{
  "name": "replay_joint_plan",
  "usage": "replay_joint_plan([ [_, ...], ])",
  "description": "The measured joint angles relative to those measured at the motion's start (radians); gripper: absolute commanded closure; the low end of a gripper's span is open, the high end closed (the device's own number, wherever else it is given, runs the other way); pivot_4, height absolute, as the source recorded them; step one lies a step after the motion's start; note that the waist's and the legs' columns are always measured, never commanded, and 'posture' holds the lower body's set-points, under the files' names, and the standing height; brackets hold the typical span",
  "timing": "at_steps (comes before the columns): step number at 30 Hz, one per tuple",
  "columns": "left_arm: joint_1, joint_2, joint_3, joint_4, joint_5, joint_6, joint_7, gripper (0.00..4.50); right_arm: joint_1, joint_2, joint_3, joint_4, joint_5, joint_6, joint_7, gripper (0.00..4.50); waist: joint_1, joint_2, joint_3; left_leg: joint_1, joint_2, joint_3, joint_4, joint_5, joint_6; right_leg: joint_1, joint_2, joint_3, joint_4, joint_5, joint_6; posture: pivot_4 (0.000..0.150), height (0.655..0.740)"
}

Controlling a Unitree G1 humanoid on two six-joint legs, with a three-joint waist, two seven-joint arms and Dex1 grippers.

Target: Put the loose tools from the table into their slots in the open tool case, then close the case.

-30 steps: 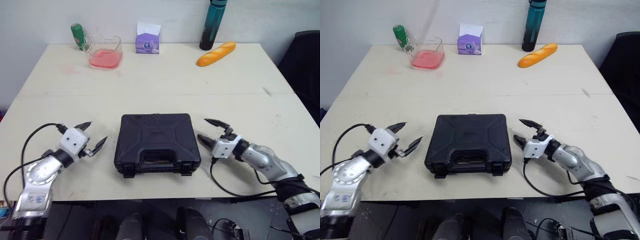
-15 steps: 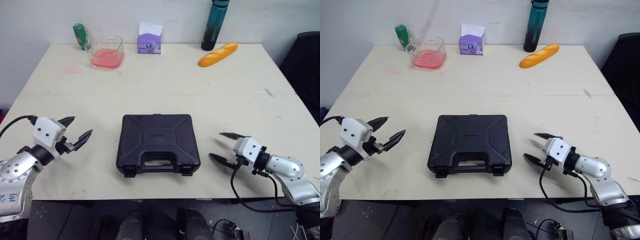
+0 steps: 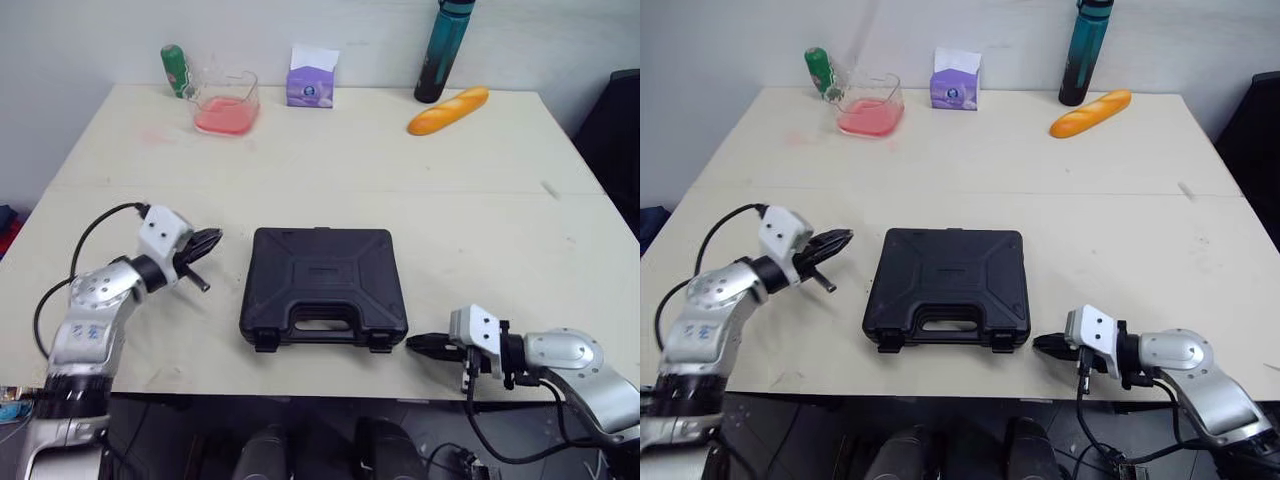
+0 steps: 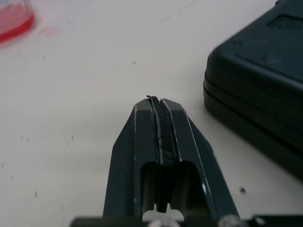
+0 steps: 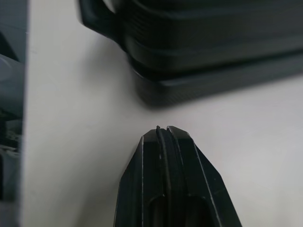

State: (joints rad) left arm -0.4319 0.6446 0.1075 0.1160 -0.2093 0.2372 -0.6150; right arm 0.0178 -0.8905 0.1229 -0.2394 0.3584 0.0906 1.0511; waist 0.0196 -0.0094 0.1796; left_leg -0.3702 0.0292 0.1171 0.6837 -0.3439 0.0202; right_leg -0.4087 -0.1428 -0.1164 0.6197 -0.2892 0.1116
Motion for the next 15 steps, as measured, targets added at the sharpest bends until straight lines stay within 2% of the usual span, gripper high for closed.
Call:
replay_joint_plan([
  [15,-0.282,-0.156,-0.104,0.465,0.100,-0.079,-0.015,4.48,-0.023,0.105,0.023,-0.007,-0.073,0.012,-0.013,4.49,-0.003,-0.006,-0.001,0.000,0.001,0.002,0.002,0.000,-0.001,0.000,0.007,0.001,0.000,0.001,-0.001,0.150,0.7400],
])
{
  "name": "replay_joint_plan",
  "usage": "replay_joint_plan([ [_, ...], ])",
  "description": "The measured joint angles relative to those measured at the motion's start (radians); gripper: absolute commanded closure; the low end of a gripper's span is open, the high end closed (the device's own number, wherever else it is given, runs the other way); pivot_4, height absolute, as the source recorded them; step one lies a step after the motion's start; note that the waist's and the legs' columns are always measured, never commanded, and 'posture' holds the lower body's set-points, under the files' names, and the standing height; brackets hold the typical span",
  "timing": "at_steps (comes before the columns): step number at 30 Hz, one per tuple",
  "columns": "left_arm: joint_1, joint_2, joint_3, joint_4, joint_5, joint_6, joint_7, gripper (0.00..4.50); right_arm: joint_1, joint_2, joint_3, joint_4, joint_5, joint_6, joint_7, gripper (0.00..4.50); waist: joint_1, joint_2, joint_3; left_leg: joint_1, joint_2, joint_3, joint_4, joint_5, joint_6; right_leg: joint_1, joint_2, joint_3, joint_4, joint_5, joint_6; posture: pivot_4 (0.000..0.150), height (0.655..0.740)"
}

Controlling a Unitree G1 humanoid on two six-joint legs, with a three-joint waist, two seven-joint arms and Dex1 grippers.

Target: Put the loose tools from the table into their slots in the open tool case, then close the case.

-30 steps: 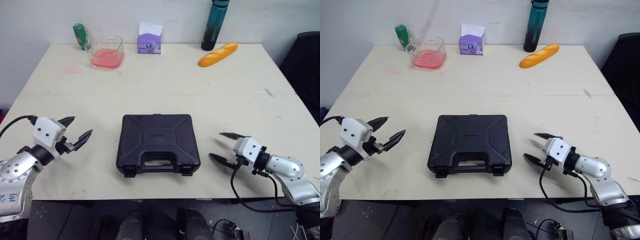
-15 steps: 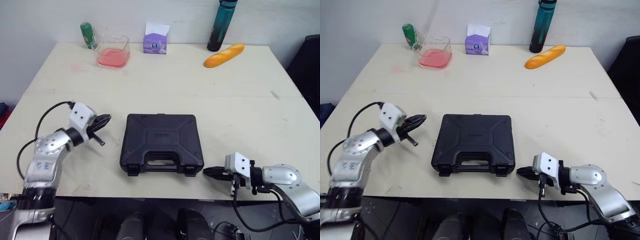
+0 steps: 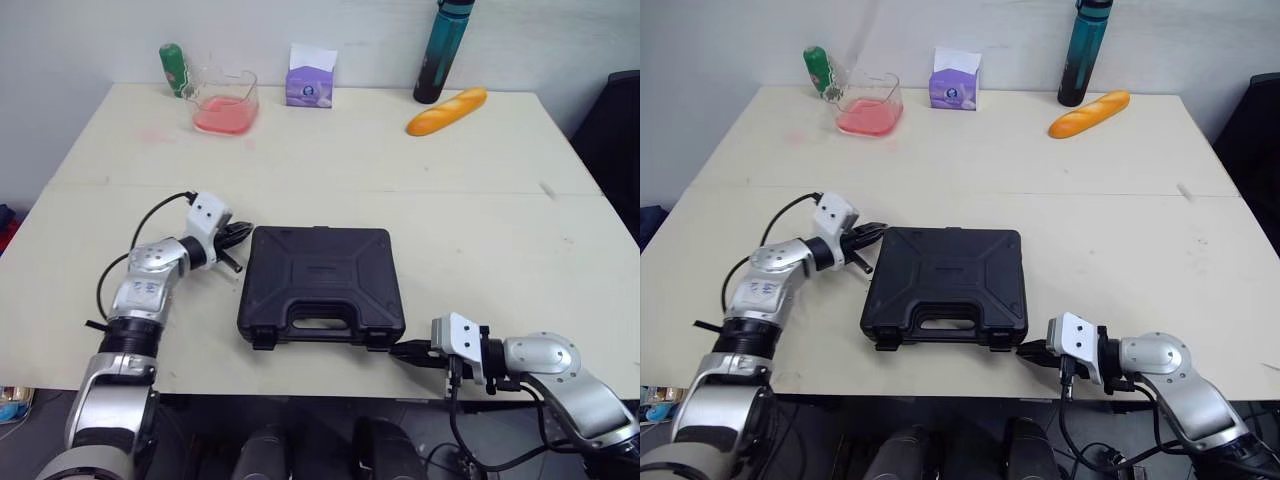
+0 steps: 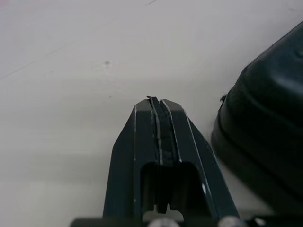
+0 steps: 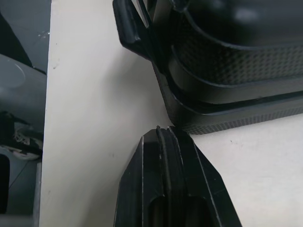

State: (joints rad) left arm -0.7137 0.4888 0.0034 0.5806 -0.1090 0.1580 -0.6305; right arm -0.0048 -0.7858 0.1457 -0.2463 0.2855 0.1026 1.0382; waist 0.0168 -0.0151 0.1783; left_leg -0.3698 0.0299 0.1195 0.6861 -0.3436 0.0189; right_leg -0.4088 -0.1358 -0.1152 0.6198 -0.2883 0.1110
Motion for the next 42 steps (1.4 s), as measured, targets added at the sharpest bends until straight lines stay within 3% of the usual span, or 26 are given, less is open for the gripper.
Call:
replay_joint_plan([
  [12,-0.117,-0.013,-0.024,0.283,0.051,-0.178,-0.122,4.48,0.018,0.020,-0.004,-0.015,-0.010,0.015,-0.021,4.49,-0.003,-0.002,-0.001,0.000,0.001,0.000,0.000,0.000,-0.001,0.000,0.002,0.000,0.000,0.000,0.000,0.150,0.7400],
  [20,-0.088,0.020,0.009,0.284,0.016,-0.257,-0.292,4.48,0.013,0.056,-0.010,0.048,-0.050,-0.087,-0.047,4.49,-0.007,-0.003,-0.001,0.000,0.001,0.000,0.001,0.000,-0.001,0.000,0.001,0.002,0.000,0.000,-0.001,0.150,0.7400],
  [30,0.115,0.069,0.035,0.002,-0.038,-0.207,-0.374,4.48,-0.117,0.065,-0.021,0.239,-0.113,-0.225,-0.095,4.49,-0.017,-0.003,-0.001,0.000,0.003,-0.001,0.004,0.000,0.001,0.001,-0.001,0.002,0.002,0.001,0.000,0.150,0.7400],
  [42,0.307,0.088,0.039,-0.297,-0.058,-0.104,-0.308,4.48,-0.185,0.097,-0.038,0.352,-0.161,-0.274,-0.188,4.49,-0.019,-0.003,-0.001,0.000,0.002,-0.001,0.005,-0.001,0.001,0.001,-0.004,0.002,0.003,0.001,0.000,0.150,0.7400],
])
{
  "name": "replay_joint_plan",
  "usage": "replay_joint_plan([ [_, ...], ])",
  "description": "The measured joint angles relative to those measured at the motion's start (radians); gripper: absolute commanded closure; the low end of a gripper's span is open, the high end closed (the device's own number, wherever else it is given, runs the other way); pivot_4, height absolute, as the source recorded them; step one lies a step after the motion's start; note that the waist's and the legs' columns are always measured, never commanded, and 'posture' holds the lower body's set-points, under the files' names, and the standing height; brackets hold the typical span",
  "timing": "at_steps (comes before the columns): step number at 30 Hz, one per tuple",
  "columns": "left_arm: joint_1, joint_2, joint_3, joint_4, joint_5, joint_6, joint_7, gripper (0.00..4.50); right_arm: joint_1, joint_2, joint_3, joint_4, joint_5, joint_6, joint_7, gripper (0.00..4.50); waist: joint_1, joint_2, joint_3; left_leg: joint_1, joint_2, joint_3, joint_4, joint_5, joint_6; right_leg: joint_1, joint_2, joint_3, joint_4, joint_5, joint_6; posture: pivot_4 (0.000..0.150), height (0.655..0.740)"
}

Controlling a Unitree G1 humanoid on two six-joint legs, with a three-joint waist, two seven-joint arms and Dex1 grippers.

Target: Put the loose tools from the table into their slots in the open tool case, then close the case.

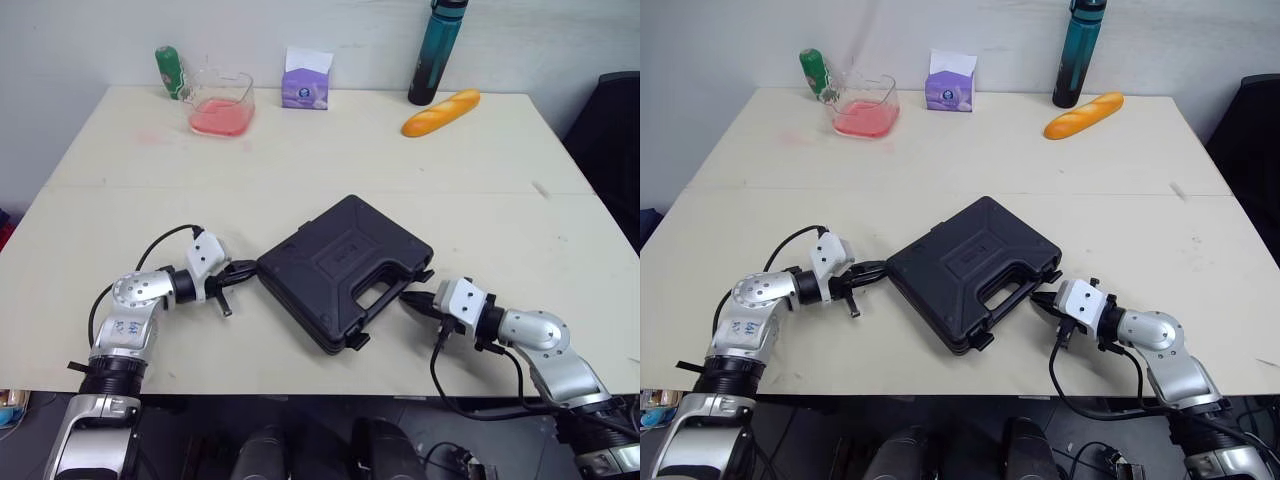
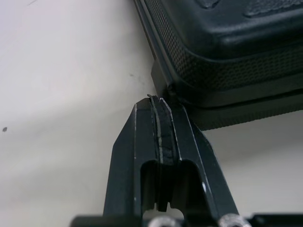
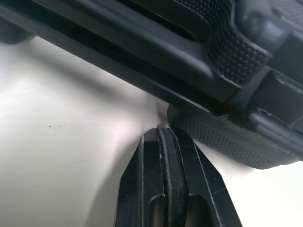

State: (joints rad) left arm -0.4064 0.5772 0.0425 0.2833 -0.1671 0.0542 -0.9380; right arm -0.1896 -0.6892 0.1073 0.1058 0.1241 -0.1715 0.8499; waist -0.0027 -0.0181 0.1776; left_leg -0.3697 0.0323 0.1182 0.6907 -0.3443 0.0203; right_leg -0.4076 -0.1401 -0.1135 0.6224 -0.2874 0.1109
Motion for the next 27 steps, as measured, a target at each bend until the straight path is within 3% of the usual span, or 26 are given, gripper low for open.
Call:
replay_joint_plan([
  [4,0.044,0.052,0.024,-0.073,-0.026,0.045,-0.005,4.48,0.013,0.000,-0.007,-0.020,0.003,0.016,-0.012,4.49,0.001,0.000,0.000,0.000,0.000,0.000,0.000,0.000,0.000,0.000,-0.001,0.000,0.000,0.000,0.000,0.150,0.7400],
  [8,0.090,0.111,0.065,-0.282,-0.162,0.203,-0.062,4.48,0.087,0.000,-0.071,-0.086,0.047,0.093,-0.036,4.49,0.008,0.001,0.001,-0.002,-0.002,-0.002,0.000,-0.001,0.002,0.000,-0.005,-0.002,-0.001,0.000,0.000,0.150,0.7400],
  [11,0.036,0.095,0.055,-0.471,-0.288,0.377,-0.042,4.48,0.150,0.014,-0.150,-0.135,0.101,0.193,-0.083,4.49,0.023,0.001,0.001,-0.002,-0.003,-0.002,0.001,-0.001,0.003,0.001,-0.006,-0.001,-0.001,0.001,0.001,0.150,0.7400],
  [14,-0.053,0.062,0.002,-0.556,-0.321,0.465,-0.007,4.48,0.186,0.041,-0.201,-0.166,0.141,0.257,-0.121,4.49,0.025,0.003,0.001,-0.001,-0.003,-0.001,0.001,-0.001,0.003,0.001,-0.004,-0.001,-0.001,0.001,0.001,0.150,0.7400],
  [19,-0.212,-0.024,-0.140,-0.484,-0.248,0.499,0.053,4.48,0.241,0.077,-0.250,-0.241,0.191,0.286,-0.139,4.49,0.024,0.005,0.002,-0.001,-0.002,0.001,0.001,-0.001,0.002,0.000,0.001,0.001,-0.002,0.001,0.001,0.150,0.7400],
  [27,-0.462,-0.269,-0.333,-0.164,-0.134,0.434,0.026,4.48,0.249,0.135,-0.274,-0.265,0.201,0.286,-0.186,4.49,0.027,0.005,0.002,-0.002,-0.003,0.002,0.001,-0.001,0.002,0.000,0.006,0.005,-0.004,0.001,0.002,0.150,0.7400],
])
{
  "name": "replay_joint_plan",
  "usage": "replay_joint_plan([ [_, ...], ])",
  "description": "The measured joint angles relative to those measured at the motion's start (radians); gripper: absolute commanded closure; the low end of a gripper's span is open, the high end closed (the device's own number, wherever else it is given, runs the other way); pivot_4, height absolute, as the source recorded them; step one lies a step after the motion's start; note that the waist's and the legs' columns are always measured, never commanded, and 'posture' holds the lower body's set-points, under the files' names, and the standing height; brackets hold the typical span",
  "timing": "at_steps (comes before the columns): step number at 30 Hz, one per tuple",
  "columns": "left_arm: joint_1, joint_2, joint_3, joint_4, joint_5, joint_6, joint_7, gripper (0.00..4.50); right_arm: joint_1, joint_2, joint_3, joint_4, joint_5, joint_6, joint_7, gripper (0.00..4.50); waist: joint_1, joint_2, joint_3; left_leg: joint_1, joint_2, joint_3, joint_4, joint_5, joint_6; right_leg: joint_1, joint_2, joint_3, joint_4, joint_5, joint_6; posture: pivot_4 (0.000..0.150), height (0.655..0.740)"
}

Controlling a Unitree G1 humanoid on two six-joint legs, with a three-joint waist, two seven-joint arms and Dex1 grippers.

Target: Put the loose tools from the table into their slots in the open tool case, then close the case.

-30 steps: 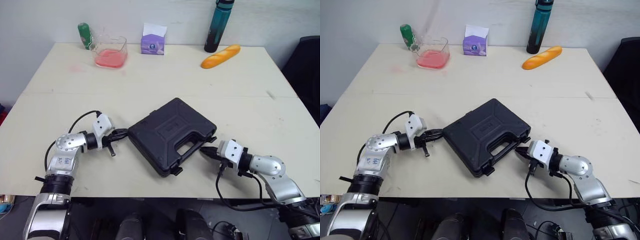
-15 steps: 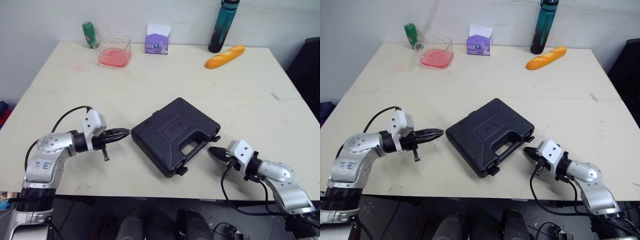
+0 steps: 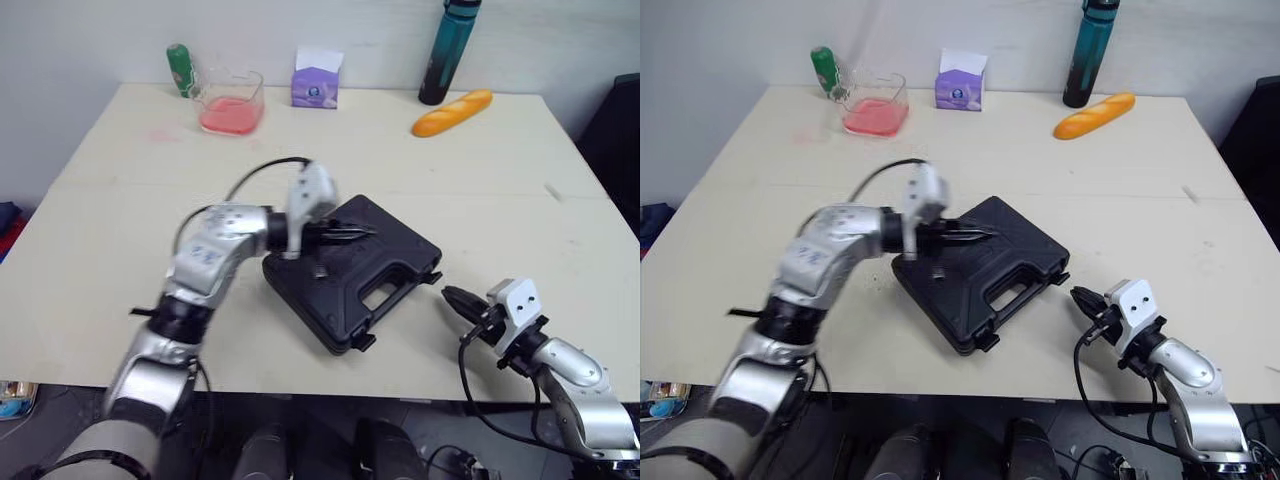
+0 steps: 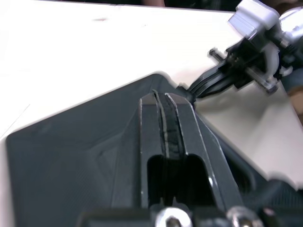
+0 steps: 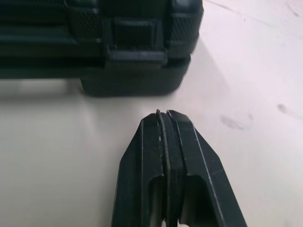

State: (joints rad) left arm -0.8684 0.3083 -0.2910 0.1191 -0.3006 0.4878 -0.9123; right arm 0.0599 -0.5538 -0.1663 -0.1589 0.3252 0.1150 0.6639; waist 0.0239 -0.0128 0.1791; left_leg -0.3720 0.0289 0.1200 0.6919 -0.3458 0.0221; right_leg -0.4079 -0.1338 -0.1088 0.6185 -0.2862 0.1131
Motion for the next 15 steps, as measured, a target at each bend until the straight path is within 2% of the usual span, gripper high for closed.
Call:
replay_joint_plan([
  [8,-0.061,-0.137,-0.048,0.234,0.138,-0.111,0.070,4.48,0.026,0.045,-0.017,-0.036,-0.009,-0.040,-0.042,4.49,-0.003,0.000,0.000,0.000,0.001,0.000,0.000,0.000,-0.001,-0.001,0.001,0.001,0.001,0.000,0.000,0.150,0.7400],
  [15,-0.098,-0.192,-0.055,0.377,0.209,-0.191,0.077,4.48,0.054,0.045,-0.001,-0.074,-0.010,-0.014,-0.042,4.49,-0.001,0.000,0.000,0.000,0.001,0.000,0.000,0.000,0.000,-0.001,0.000,0.001,0.000,0.000,0.000,0.150,0.7400],
])
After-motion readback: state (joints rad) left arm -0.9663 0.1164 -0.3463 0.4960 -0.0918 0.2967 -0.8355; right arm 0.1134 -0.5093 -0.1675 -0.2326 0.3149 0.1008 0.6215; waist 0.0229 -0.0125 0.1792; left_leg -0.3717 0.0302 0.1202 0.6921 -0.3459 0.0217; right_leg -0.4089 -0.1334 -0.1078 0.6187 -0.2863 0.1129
